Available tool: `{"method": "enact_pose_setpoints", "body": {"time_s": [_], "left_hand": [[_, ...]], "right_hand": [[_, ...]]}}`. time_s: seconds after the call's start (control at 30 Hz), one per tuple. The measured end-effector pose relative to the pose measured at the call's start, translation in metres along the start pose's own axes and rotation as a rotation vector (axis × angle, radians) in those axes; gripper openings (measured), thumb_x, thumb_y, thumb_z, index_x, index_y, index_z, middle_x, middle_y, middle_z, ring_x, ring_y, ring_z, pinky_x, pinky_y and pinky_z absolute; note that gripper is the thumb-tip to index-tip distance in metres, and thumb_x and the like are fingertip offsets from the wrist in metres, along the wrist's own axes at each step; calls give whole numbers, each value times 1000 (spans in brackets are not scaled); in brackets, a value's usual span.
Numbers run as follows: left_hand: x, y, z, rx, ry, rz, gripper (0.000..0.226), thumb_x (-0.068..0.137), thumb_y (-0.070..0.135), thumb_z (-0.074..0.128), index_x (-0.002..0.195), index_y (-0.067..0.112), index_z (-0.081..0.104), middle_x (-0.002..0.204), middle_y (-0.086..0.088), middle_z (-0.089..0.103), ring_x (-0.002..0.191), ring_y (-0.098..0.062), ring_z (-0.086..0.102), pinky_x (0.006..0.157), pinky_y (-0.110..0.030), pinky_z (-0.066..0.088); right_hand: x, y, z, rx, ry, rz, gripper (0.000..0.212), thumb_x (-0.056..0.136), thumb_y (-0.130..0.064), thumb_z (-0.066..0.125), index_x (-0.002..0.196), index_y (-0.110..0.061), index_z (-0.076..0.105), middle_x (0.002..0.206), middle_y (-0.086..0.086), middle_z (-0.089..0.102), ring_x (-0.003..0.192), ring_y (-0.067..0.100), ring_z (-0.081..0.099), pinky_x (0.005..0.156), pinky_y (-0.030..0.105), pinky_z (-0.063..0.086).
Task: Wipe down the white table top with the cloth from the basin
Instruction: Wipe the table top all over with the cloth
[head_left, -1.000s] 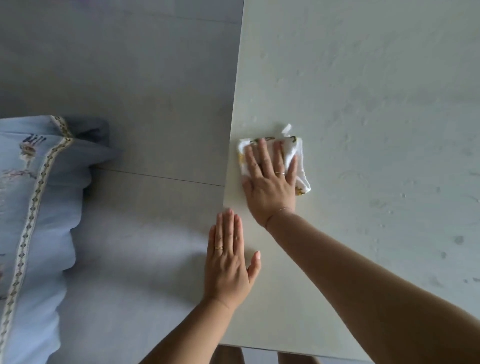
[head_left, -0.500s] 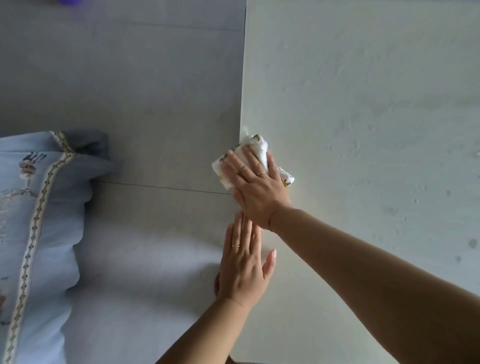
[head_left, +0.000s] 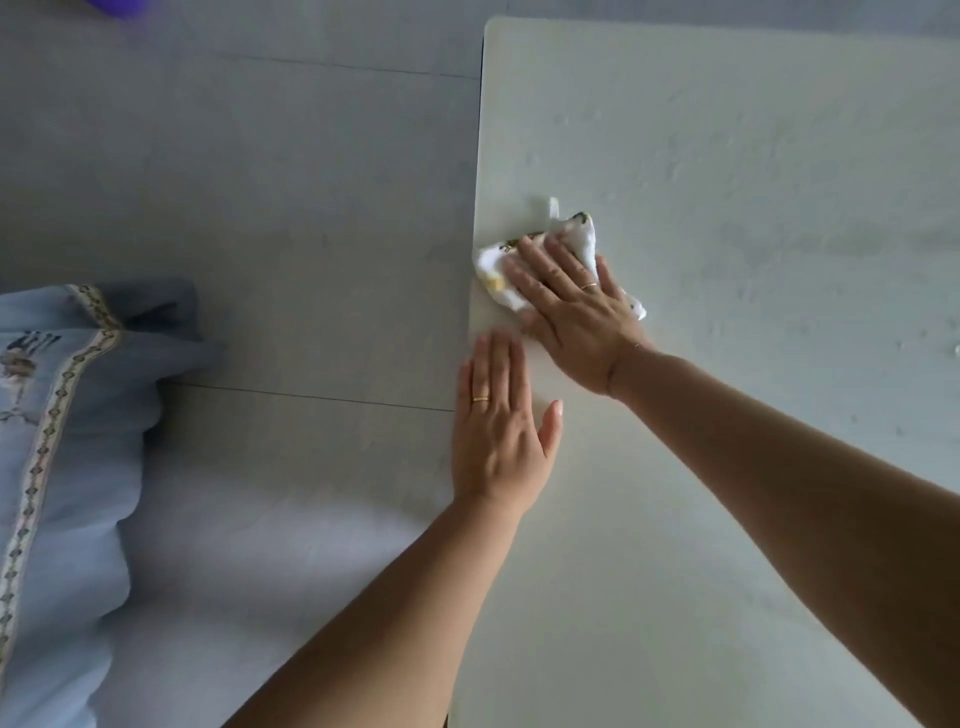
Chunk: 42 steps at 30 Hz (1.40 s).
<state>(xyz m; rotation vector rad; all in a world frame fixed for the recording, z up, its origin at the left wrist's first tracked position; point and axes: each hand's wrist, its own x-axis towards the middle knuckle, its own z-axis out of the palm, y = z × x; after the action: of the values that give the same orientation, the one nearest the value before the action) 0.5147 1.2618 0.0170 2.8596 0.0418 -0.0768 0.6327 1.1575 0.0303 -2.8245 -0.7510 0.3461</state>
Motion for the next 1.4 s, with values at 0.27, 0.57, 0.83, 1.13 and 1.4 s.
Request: {"method": "enact_pose_setpoints", "body": {"time_s": [0.27,0.57,0.83,1.13,1.4], "left_hand": [[0,2,-1,12,-26,1,71,89,41,42,145,-2,29,153,-20,25,144,-33,19,118,-43,16],[0,1,1,28,-7,-1,71,92,42,36,146,-2,25,155,-18,20,145,-31,15,118,-40,13],[1,2,1,63,-21,-4,68,89,41,37,139,-4,38,149,-23,32,141,-34,27,116,-44,17],[10,6,-4,3,-24,-36,73,89,42,38,146,-2,26,155,-18,20,144,-31,17,117,-43,18],[96,14,-13,-2,41,-47,74,91,45,37,147,-1,22,156,-18,16,146,-30,12,118,-40,4]], "right_hand": [[34,-29,6,156,101,454,57,97,-33,28,150,-31,7,159,-5,-4,145,20,-10,113,45,-15],[48,41,-12,95,77,353,54,99,-45,23,150,-35,9,159,-6,1,146,16,-3,116,46,-3],[43,-33,3,29,3,36,54,99,-41,26,150,-32,9,159,-6,1,146,22,-4,114,47,-9],[70,2,-10,126,65,551,60,97,-32,27,151,-29,1,159,-5,-8,145,22,-11,113,48,-14],[69,63,-30,-24,-21,108,55,99,-46,19,149,-34,2,158,-12,-4,145,11,-5,116,42,-6]]}}
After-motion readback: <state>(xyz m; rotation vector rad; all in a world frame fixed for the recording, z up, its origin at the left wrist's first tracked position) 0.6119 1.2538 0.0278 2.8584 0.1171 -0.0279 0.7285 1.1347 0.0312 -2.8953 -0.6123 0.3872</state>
